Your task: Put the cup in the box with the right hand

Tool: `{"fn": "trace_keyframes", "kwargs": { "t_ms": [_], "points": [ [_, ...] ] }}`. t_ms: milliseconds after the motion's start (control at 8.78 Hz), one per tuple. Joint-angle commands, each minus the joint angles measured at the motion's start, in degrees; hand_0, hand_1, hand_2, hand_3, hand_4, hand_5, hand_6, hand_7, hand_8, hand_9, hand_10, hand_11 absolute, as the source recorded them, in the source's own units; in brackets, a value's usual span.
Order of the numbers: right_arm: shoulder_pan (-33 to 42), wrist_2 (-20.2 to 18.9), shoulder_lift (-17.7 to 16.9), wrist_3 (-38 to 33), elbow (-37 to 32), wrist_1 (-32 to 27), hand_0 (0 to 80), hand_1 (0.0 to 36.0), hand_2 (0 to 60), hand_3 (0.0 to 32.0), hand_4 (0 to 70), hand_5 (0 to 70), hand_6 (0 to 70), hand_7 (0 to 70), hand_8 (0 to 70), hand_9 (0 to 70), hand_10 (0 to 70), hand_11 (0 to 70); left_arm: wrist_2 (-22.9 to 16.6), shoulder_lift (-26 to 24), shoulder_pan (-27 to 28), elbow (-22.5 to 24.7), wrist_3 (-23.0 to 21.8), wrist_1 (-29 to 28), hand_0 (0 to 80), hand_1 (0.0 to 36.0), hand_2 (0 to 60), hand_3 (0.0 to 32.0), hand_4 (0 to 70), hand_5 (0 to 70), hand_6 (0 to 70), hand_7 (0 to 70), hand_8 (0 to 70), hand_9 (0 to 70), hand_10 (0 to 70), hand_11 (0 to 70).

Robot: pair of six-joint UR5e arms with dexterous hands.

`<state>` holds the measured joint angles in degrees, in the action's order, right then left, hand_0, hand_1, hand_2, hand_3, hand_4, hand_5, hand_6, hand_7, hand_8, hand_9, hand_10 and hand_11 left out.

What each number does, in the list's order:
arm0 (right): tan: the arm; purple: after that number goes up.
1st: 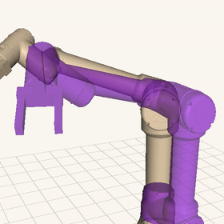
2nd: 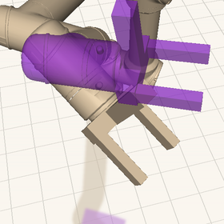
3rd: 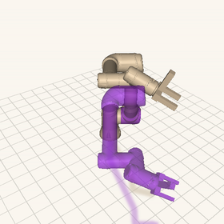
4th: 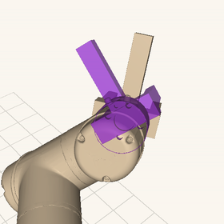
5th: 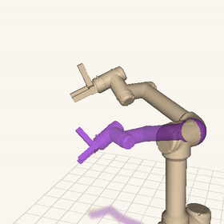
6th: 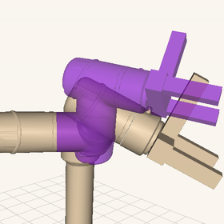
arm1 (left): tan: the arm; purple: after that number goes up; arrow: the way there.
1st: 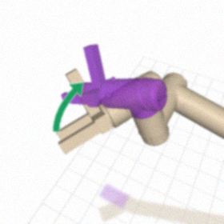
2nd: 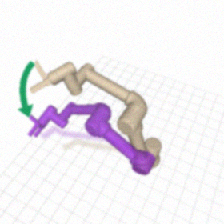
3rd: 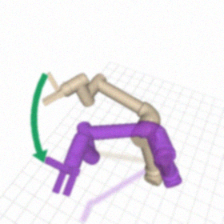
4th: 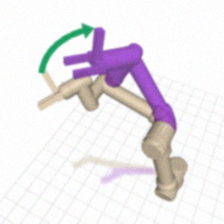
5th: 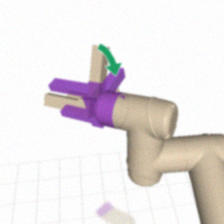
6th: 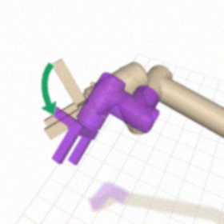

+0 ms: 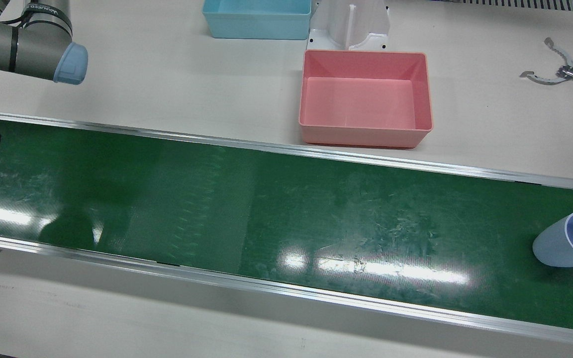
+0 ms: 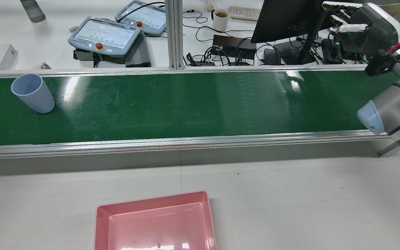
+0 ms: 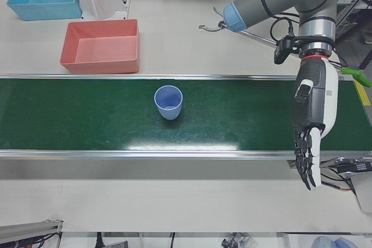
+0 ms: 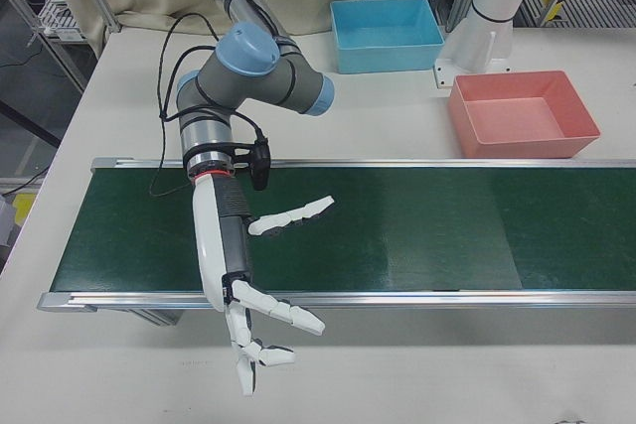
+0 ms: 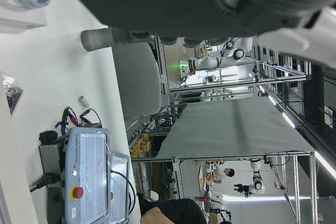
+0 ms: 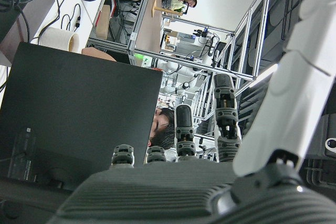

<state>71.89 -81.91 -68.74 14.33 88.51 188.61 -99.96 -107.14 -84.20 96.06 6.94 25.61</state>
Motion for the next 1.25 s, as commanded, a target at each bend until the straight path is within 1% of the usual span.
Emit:
{"fn": "trace_keyframes", "kwargs": {
  "t_ms": [0, 1139],
  "points": [
    [0.0, 0.0, 0.0, 0.0, 0.0, 0.0, 52.5, 8.7, 0.0, 7.2, 25.0, 4.3, 6.7, 38.1, 0.3, 6.7, 3.4, 6.4, -0.1, 0.0, 0.0, 0.0, 0.0, 0.1, 0.0, 0.0, 0.0, 0.0, 0.0, 0.0, 0.0, 0.0, 0.0, 0.0, 0.0, 0.0],
    [-0.1, 0.0, 0.0, 0.0, 0.0, 0.0, 52.6, 8.6, 0.0, 6.6, 25.3, 4.3, 6.9, 39.1, 0.3, 6.9, 3.3, 6.3, -0.1, 0.0, 0.0, 0.0, 0.0, 0.1, 0.0, 0.0, 0.0, 0.0, 0.0, 0.0, 0.0, 0.0, 0.0, 0.0, 0.0, 0.0]
  ]
}}
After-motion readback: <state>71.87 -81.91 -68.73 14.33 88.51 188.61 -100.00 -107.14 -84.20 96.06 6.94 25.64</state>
